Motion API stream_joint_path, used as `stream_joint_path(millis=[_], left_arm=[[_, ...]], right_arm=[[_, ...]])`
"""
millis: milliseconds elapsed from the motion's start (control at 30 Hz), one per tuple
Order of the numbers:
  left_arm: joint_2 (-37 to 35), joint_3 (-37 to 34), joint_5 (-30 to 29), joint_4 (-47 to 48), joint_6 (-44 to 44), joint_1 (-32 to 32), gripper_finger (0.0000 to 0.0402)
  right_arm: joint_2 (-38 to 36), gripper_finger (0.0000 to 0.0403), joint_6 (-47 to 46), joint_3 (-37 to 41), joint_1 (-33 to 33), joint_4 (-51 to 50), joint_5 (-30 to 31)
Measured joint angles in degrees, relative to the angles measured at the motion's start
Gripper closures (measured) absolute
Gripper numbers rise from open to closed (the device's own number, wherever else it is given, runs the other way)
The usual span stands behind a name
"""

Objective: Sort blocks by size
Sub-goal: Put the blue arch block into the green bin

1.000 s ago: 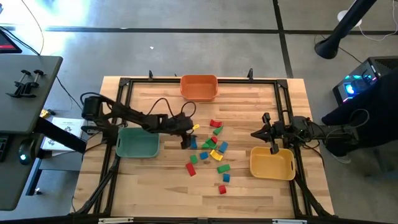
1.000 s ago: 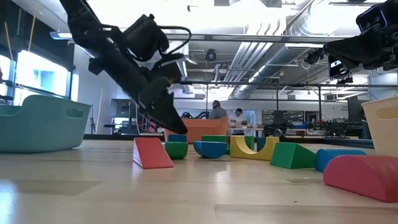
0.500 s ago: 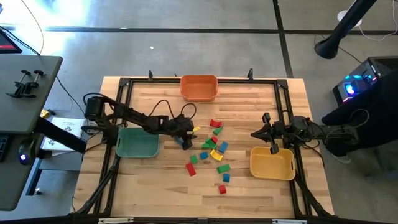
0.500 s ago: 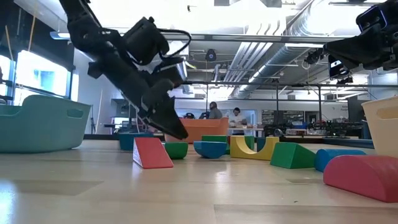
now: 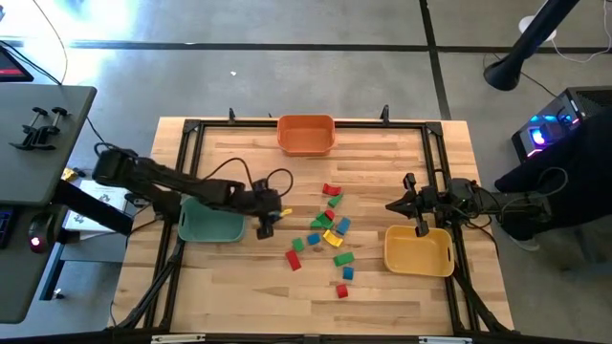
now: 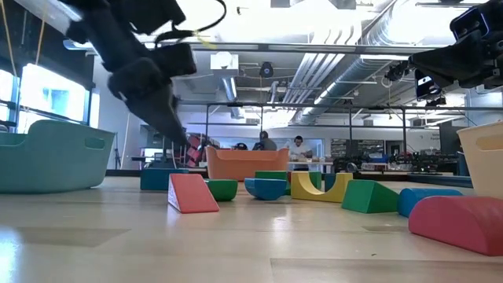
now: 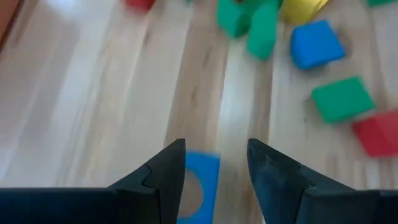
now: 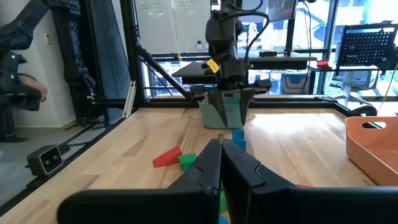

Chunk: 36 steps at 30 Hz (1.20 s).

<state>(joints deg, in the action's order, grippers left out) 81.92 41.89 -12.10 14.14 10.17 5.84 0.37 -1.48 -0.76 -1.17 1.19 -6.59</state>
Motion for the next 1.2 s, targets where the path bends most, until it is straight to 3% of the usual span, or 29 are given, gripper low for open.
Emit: stream_joint_path(millis=[133,300,467,667,900,1100,1200], left_arm=[[-0.9,0.2,1.9,3.4,1.7,-0.7,0.0212],[3.9,0.2,5.2,3.7,1.7,-2.3,0.0172],[10.2,1.2,5.3,4.0,-1.2,-2.8,0.0171],[14.8,5.8,5.9,7.8,-4.0,-2.8,0.0234],[15.7,14.9,4.1,17.7,-7.7,-2.9,0.0382],[13.7,29.1,-1.4,33.0,-7.4,2.5,0.0388],[12.6,36.7,-2.0,43.4,-2.6,8.0,0.0392]], right_arm=[[0.0,0.0402,0.0,0.0,0.0,0.0,0.0],[0.0,0.0402,0.0,0.0,0.0,0.0,0.0],[0.0,0.0402,0.0,0.0,0.0,0.0,0.0],[0.0,0.0402,0.0,0.0,0.0,0.0,0.0],[0.0,0.0402,0.0,0.0,0.0,0.0,0.0],[0.0,0.0402,0.0,0.0,0.0,0.0,0.0],[0.0,0.0402,0.0,0.0,0.0,0.0,0.0]])
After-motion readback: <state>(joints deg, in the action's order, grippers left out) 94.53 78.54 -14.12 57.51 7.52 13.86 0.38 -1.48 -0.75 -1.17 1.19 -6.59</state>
